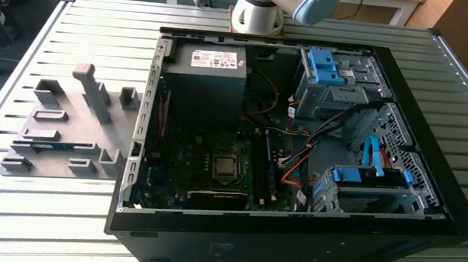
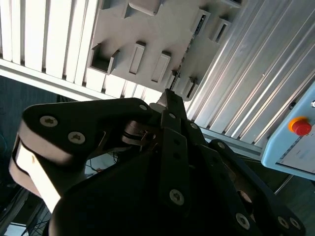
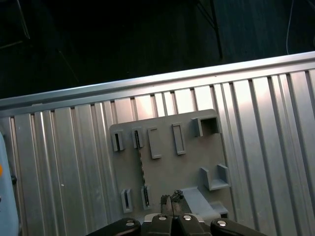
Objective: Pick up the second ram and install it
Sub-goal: 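Pick up the second ram and move it above second insertion slot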
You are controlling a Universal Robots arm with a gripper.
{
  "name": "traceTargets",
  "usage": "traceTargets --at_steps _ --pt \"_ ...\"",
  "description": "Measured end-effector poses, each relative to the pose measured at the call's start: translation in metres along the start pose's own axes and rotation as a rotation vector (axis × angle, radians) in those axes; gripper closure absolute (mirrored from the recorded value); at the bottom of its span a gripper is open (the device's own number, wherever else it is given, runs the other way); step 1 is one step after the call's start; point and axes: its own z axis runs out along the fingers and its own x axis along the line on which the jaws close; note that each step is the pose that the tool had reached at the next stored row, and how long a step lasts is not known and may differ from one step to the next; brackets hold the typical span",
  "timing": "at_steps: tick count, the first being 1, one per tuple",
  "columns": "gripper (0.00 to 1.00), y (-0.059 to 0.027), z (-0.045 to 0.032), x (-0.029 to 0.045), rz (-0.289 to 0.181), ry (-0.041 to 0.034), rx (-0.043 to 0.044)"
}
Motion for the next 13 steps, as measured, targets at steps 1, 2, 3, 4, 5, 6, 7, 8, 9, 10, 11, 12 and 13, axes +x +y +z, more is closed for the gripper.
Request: traceTargets --at_steps 1,2,3,4,5,6,7,8,9,10,11,12,13 --pt "0.89 0.0000 0.0000 0.0000 -0.001 0.0000 0.0000" --pt "0.89 0.0000 0.0000 0.0000 -0.002 0.0000 0.0000" --pt "0.89 0.0000 0.0000 0.0000 -0.003 0.0001 -0.0001" --pt "0.89 0.0000 0.0000 0.0000 -0.004 0.0002 -0.0002" --pt "0.89 0.0000 0.0000 0.0000 -0.005 0.0002 -0.0001" --pt "0.89 0.0000 0.0000 0.0000 -0.006 0.0002 -0.0002" --pt "0.89 0.0000 0.0000 0.0000 -0.007 0.0003 -0.0002" --pt "0.89 0.0000 0.0000 0.0000 -0.008 0.0003 -0.0002" --pt "0.89 0.0000 0.0000 0.0000 -0.009 0.0003 -0.0002" --pt "0.89 0.0000 0.0000 0.0000 -0.010 0.0004 -0.0002" --pt "0.89 0.0000 0.0000 0.0000 -0.011 0.0005 -0.0003" --pt "0.89 0.0000 0.0000 0.0000 -0.012 0.0005 -0.0003" --pt "0.89 0.0000 0.0000 0.0000 -0.013 0.0006 -0.0003"
